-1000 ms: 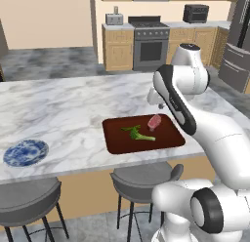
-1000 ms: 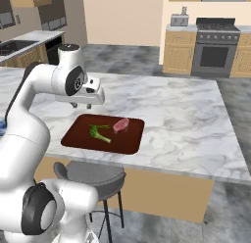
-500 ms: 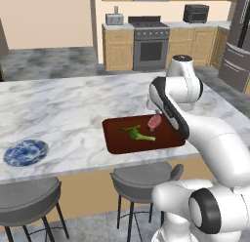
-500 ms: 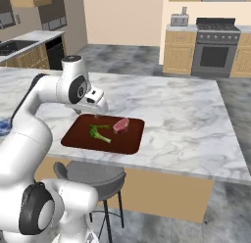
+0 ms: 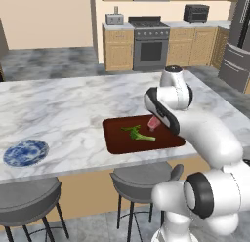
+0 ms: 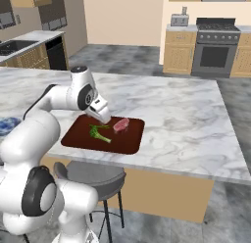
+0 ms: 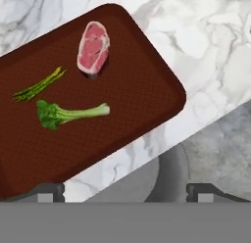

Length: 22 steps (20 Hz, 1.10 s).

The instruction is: Create a steak meal by picking up the steak and asparagus from the tray and placing them on the plate. Leave the celery on the tray.

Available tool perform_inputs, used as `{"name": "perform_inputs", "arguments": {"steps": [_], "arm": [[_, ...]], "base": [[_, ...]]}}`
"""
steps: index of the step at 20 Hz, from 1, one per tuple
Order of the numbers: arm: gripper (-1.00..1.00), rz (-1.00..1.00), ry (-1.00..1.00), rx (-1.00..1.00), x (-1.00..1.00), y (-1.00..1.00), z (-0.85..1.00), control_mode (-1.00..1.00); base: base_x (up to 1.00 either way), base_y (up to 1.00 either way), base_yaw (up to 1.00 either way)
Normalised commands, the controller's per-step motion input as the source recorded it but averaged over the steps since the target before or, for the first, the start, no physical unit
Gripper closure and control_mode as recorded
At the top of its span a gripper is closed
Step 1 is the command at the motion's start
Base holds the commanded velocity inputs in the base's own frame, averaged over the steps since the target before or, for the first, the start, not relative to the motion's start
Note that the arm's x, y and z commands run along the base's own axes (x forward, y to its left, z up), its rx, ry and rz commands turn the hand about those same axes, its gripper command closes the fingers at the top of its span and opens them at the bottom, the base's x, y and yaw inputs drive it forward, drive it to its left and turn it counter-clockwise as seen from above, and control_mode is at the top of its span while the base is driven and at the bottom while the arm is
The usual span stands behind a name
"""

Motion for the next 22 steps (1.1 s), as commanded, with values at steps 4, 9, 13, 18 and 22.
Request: {"name": "perform_inputs", "arguments": {"steps": [4,9,13,18,22], "arm": [[-1.00,-0.12,0.00,0.11,0.53,-0.18,-0.35,-1.00],[-1.00,-0.05,0.00,0.07,0.52,-0.13,-0.35,-1.00],[-1.00,0.00,0.00,0.01,0.42,-0.03,-0.36,-1.00],[-1.00,0.00,0.00,0.00,0.33,0.00,-0.33,-1.00],[-1.00,0.00,0.00,0.00,0.34,-0.03,-0.30,-1.00]], "base": [[0.00,0.00,0.00],[0.00,0.00,0.00],[0.00,0.00,0.00],[0.00,0.00,0.00],[0.00,0.00,0.00]]}}
